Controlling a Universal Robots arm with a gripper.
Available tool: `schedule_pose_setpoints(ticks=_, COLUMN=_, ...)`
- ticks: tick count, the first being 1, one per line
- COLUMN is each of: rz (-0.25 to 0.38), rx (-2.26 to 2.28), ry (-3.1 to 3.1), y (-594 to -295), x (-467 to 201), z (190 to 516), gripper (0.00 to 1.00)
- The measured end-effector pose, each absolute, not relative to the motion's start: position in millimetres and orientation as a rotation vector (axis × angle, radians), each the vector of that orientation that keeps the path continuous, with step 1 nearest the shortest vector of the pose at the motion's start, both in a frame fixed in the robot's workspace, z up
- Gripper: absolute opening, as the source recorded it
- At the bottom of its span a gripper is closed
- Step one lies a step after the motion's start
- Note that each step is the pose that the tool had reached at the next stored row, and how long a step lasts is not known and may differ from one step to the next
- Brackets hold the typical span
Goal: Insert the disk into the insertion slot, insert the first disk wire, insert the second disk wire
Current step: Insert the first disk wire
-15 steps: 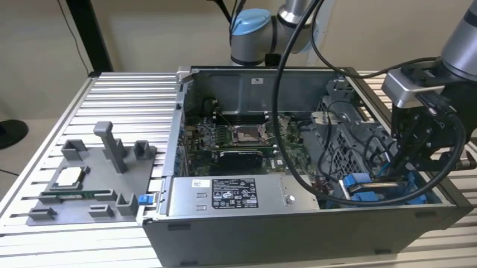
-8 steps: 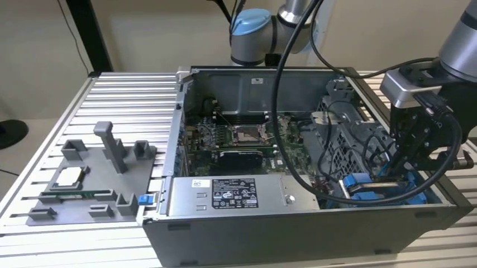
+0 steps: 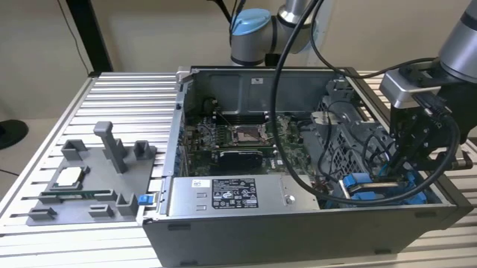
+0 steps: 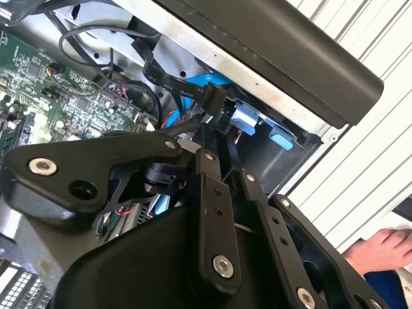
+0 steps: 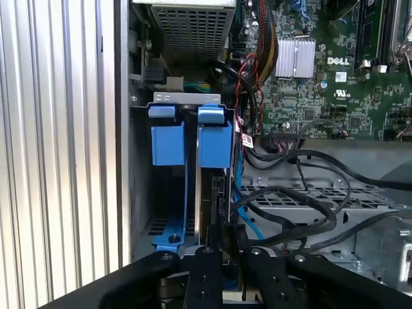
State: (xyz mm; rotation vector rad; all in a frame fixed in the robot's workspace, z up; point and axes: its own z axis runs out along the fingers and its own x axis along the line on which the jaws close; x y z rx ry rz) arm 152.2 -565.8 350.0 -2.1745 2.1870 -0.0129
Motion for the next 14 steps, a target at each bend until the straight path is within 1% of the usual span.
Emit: schedule_pose_setpoints(ticks=14, rz=-0.004, rx=-2.143, ry=2.209, y=-568.4, x=152.1, z=344.4, gripper=0.0)
